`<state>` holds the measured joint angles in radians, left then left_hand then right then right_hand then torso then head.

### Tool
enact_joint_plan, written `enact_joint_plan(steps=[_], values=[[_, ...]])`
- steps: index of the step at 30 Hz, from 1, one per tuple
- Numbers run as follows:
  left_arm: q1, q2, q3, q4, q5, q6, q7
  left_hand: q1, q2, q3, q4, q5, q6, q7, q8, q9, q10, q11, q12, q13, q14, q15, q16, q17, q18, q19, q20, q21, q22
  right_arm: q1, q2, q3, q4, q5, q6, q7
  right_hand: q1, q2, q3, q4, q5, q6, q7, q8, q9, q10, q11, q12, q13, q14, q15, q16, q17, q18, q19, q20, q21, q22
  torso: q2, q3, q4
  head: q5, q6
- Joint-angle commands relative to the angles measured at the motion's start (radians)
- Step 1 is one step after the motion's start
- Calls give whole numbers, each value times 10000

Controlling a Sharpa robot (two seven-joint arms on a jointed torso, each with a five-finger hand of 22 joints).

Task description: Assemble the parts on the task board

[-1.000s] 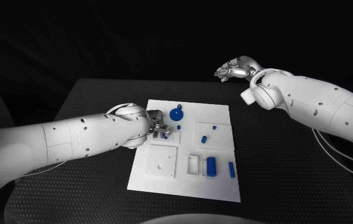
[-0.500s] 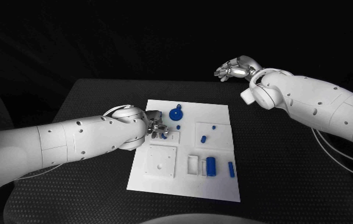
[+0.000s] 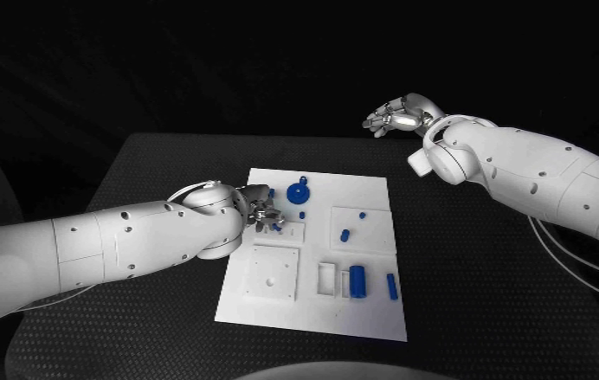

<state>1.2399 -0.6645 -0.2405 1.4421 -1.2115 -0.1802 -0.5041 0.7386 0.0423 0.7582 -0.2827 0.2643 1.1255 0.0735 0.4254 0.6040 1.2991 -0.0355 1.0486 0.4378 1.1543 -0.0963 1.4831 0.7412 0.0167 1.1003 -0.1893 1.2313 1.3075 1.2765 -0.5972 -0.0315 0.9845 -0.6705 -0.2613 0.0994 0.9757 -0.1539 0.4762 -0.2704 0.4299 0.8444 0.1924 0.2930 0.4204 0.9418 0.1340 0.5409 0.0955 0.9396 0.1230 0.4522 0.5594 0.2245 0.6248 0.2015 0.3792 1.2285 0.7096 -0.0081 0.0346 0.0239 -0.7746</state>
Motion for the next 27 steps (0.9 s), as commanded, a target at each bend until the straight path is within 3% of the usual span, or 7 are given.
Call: enact_joint_plan(steps=[1, 12, 27], values=[[-1, 37, 4, 29, -53, -284, 210, 10, 26, 525, 287, -54, 1079, -798, 33, 17, 845, -781, -70, 16, 1177, -1212, -66, 11, 1230, -92, -806, 36, 90, 2, 5, 2, 4, -36, 122, 60, 58, 52, -42, 15, 53, -57, -14, 67, -16, 55, -9, -53, -14, -78, -15, -38, 18, -204, -95, 12, -39, 16, -4, 0, -6, 14, 0], [-19, 169, 3, -126, 107, 30, 123, 15, 12, 587, 334, -132, 1061, -791, 9, 9, 845, -776, -114, 22, 1181, -1209, -101, 22, 1236, -94, -808, 30, 78, 2, 12, 2, 11, -35, 127, 53, 58, 55, -44, 17, 53, -56, -15, 70, -20, 56, -9, -54, -27, -89, -10, -50, 26, -208, -106, 13, -56, 25, 1, 3, -2, 29, -1], [-210, 207, 2, -158, -169, -77, 61, 47, -13, 647, 389, -333, 1024, -773, -38, -1, 847, -760, -167, 43, 1175, -1191, -129, 63, 1229, -144, -794, 19, 72, 2, -16, 1, 17, -35, 125, 46, 55, 52, -49, 21, 52, -56, -14, 72, -26, 57, -9, -55, -41, -102, -5, -64, 35, -212, -118, 15, -77, 37, -7, 4, -5, -8, -49]])
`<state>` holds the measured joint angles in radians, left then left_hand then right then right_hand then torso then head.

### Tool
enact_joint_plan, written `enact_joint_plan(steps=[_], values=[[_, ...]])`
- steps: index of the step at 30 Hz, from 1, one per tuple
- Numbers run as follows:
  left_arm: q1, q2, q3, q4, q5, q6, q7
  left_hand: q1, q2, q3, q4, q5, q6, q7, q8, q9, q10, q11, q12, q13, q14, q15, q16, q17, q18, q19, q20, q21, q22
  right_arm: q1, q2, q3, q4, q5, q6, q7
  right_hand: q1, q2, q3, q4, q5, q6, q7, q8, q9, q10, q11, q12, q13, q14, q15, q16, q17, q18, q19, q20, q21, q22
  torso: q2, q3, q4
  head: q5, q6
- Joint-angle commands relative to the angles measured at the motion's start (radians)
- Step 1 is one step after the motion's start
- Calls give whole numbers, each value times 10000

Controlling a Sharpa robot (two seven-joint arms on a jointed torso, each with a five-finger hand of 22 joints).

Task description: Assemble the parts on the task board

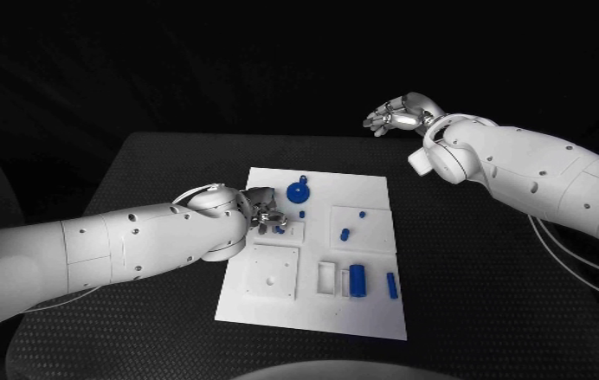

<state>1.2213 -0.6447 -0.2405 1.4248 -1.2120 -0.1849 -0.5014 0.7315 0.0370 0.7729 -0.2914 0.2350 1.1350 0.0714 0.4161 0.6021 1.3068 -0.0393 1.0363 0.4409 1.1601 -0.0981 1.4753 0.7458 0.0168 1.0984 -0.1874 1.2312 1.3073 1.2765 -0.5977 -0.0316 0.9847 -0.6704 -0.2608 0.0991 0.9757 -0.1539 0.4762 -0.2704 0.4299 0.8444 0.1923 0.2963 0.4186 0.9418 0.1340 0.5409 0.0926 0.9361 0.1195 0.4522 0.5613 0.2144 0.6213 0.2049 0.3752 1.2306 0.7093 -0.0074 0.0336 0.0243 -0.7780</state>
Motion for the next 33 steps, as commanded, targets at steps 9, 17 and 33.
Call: enact_joint_plan(steps=[9, 17, 33], values=[[-49, -28, 3, 26, -341, -121, 69, 132, 20, 508, 486, -66, 929, -751, 52, 19, 774, -722, -52, 16, 1119, -1173, -55, 25, 1231, -123, -815, 22, 72, 2, -15, 1, 13, -27, 122, 55, 53, 54, -53, 25, 49, -56, -14, 42, -12, 59, -8, -55, -22, -77, 33, -74, 22, -114, -90, -19, -50, 24, -3, -2, 12, -13, -19], [-100, -30, 3, -16, -413, -294, 110, 144, -3, 513, 501, -89, 931, -752, 49, 20, 776, -724, -60, 19, 1122, -1175, -60, 30, 1233, -119, -816, 23, 69, 2, -20, 1, 28, -20, 113, 57, 50, 56, -55, 28, 48, -55, -14, 43, -13, 59, -8, -55, -26, -80, 35, -77, 25, -115, -92, -18, -55, 27, 5, -3, 1, -15, -7], [-112, -83, 4, 103, -324, -991, 490, 201, -75, 539, 555, -46, 972, -768, 58, 32, 819, -739, -76, 37, 1161, -1190, -75, 54, 1246, -85, -827, 31, 52, 2, -45, 0, 12, -3, 109, 48, 41, 62, -61, 39, 49, -52, -15, 47, -19, 61, -7, -55, -42, -85, 38, -88, 38, -118, -97, -17, -74, 41, -5, -8, 8, -52, 0]])
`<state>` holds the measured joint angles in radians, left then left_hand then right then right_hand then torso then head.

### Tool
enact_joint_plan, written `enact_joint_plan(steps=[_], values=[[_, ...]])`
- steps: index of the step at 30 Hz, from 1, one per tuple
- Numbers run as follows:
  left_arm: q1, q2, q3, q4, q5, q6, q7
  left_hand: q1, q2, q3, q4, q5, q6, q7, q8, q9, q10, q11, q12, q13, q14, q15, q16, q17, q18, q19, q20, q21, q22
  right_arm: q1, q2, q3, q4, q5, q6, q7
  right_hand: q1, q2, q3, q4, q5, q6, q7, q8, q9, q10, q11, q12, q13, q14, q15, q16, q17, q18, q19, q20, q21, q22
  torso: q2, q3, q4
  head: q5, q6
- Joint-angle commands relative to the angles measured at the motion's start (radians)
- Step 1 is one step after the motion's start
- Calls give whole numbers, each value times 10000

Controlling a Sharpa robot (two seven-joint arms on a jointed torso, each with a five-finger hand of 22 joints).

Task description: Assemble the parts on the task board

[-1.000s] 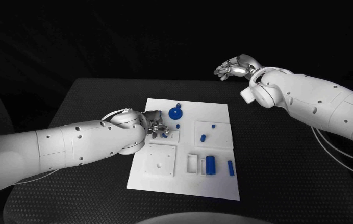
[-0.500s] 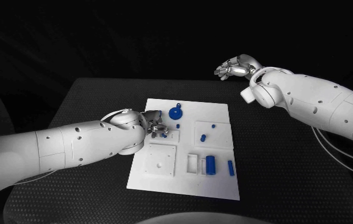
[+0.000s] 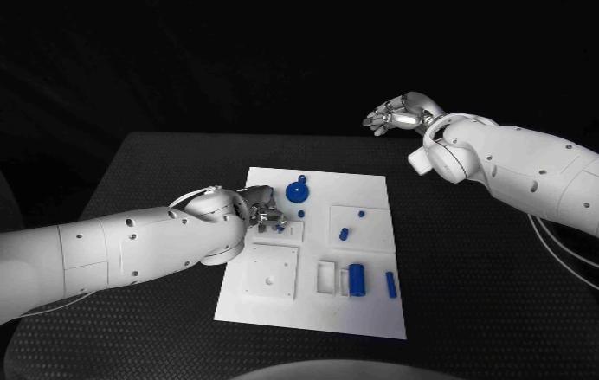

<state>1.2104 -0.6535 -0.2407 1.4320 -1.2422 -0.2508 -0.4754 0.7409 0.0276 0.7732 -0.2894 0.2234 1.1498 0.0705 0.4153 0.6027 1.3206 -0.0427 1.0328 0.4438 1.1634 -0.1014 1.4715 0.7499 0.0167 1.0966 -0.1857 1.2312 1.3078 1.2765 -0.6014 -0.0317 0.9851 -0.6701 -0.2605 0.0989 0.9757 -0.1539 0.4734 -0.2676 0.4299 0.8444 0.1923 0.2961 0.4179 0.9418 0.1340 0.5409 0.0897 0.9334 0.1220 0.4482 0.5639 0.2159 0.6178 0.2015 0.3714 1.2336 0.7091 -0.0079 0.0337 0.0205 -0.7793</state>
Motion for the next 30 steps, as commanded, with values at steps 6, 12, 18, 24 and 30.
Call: enact_joint_plan(steps=[6, 12, 18, 24, 30], values=[[-16, -24, 6, 38, 48, -211, 209, 107, 10, 539, 551, 61, 822, -757, 61, 25, 682, -702, -53, 9, 1129, -1155, -48, 13, 1247, -66, -843, 28, 43, 2, -7, 1, 5, 23, 110, 51, 32, 65, -36, 19, 51, -51, -15, 50, -14, 63, -7, -54, -19, -58, 14, -51, 18, -133, -61, 19, -43, 17, -6, 7, 9, 13, 2], [-27, -6, 6, 15, 50, -124, 189, 114, 4, 546, 559, 56, 819, -756, 56, 24, 682, -702, -62, 10, 1129, -1154, -57, 14, 1248, -67, -843, 25, 39, 2, -7, 1, 8, 33, 115, 55, 32, 66, -37, 20, 53, -51, -16, 51, -16, 63, -7, -55, -24, -59, 13, -54, 22, -133, -61, 18, -48, 22, -4, 0, 11, 11, 21], [-27, 17, 6, -95, 120, -5, 169, 122, -1, 551, 565, 46, 816, -755, 52, 24, 683, -701, -70, 10, 1131, -1153, -64, 16, 1249, -67, -843, 22, 37, 2, -3, 1, 12, 40, 119, 53, 31, 65, -38, 21, 54, -51, -16, 52, -17, 64, -8, -54, -28, -60, 13, -56, 26, -133, -61, 17, -53, 26, 2, 7, -7, 31, 1], [-135, 64, 6, -130, 154, 34, 154, 127, 1, 554, 569, 35, 815, -754, 50, 24, 683, -700, -76, 11, 1131, -1152, -69, 17, 1249, -68, -843, 21, 35, 2, 1, 1, 10, 40, 121, 53, 32, 66, -38, 22, 55, -51, -16, 53, -19, 65, -8, -54, -32, -60, 13, -59, 29, -133, -61, 17, -57, 29, 12, 1, -11, 22, -22], [-166, 55, 6, -163, 91, 129, 160, 132, 0, 557, 575, 21, 810, -752, 45, 23, 682, -698, -84, 11, 1132, -1151, -76, 19, 1249, -69, -842, 19, 32, 2, -2, 0, 8, 40, 127, 51, 35, 68, -37, 21, 55, -50, -17, 54, -20, 65, -8, -54, -36, -61, 12, -61, 33, -132, -60, 16, -61, 33, 3, 3, -3, 14, -37]])
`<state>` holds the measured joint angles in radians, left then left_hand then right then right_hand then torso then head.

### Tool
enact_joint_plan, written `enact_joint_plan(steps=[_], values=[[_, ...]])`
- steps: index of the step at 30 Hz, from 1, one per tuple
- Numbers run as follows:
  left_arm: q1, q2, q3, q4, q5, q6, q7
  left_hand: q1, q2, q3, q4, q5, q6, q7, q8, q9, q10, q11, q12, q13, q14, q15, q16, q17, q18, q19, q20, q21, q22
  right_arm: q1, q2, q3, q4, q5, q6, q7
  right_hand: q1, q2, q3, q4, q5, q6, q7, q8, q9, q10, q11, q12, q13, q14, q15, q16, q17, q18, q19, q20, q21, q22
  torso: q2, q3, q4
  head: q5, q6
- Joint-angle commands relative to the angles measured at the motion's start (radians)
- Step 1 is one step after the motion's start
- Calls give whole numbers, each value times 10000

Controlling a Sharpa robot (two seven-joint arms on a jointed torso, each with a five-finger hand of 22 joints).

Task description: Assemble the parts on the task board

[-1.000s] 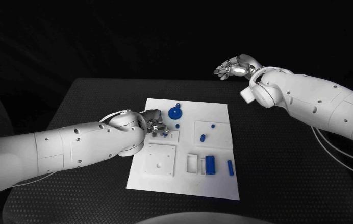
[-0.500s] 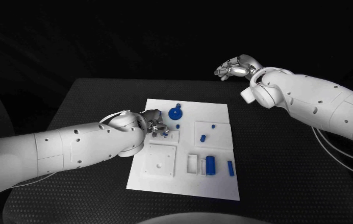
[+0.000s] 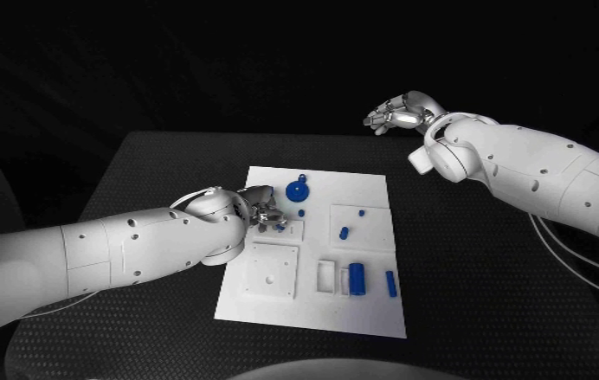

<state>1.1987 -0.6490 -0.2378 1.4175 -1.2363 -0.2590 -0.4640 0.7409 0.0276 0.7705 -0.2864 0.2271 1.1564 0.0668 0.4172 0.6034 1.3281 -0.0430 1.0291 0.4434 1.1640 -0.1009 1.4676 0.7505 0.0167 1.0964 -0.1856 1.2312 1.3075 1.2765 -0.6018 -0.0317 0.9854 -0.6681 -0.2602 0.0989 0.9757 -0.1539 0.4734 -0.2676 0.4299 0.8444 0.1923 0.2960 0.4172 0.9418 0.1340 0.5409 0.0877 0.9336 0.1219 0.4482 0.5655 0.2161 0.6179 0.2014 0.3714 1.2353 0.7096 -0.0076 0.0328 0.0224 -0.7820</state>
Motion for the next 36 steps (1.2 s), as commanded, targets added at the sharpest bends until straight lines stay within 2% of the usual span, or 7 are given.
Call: enact_joint_plan(steps=[1, 14, 36], values=[[-48, 8, -24, -18, 42, 213, 53, 133, 0, 584, 546, -19, 743, -714, 25, 15, 607, -696, -48, 15, 1125, -1156, -38, 13, 1249, -67, -844, 19, 34, 2, 6, 1, 2, 20, 124, 52, 36, 68, -38, 21, 56, -50, -17, 54, -14, 65, -8, -54, -17, -62, 14, -61, 16, -134, -61, 16, -62, 16, -3, 3, 8, -7, -18], [-53, -38, -25, 76, 5, 738, -51, 165, -11, 601, 546, -54, 725, -709, 7, 13, 598, -691, -73, 17, 1123, -1152, -60, 19, 1249, -75, -841, 13, 29, 1, 6, -1, 1, 22, 129, 53, 31, 69, -41, 26, 56, -51, -17, 56, -18, 67, -7, -53, -27, -64, 14, -67, 25, -134, -59, 17, -72, 26, -3, 3, 6, 11, -26], [-66, -148, -23, 81, 11, 706, -175, 200, -7, 614, 539, -59, 719, -703, -3, 12, 594, -686, -88, 25, 1120, -1146, -75, 28, 1245, -84, -837, 11, 25, 0, 11, -4, -5, 22, 136, 54, 35, 76, -42, 29, 54, -52, -17, 58, -25, 67, -7, -53, -43, -68, 14, -77, 39, -134, -57, 16, -90, 42, -2, -3, 12, 18, -27]])
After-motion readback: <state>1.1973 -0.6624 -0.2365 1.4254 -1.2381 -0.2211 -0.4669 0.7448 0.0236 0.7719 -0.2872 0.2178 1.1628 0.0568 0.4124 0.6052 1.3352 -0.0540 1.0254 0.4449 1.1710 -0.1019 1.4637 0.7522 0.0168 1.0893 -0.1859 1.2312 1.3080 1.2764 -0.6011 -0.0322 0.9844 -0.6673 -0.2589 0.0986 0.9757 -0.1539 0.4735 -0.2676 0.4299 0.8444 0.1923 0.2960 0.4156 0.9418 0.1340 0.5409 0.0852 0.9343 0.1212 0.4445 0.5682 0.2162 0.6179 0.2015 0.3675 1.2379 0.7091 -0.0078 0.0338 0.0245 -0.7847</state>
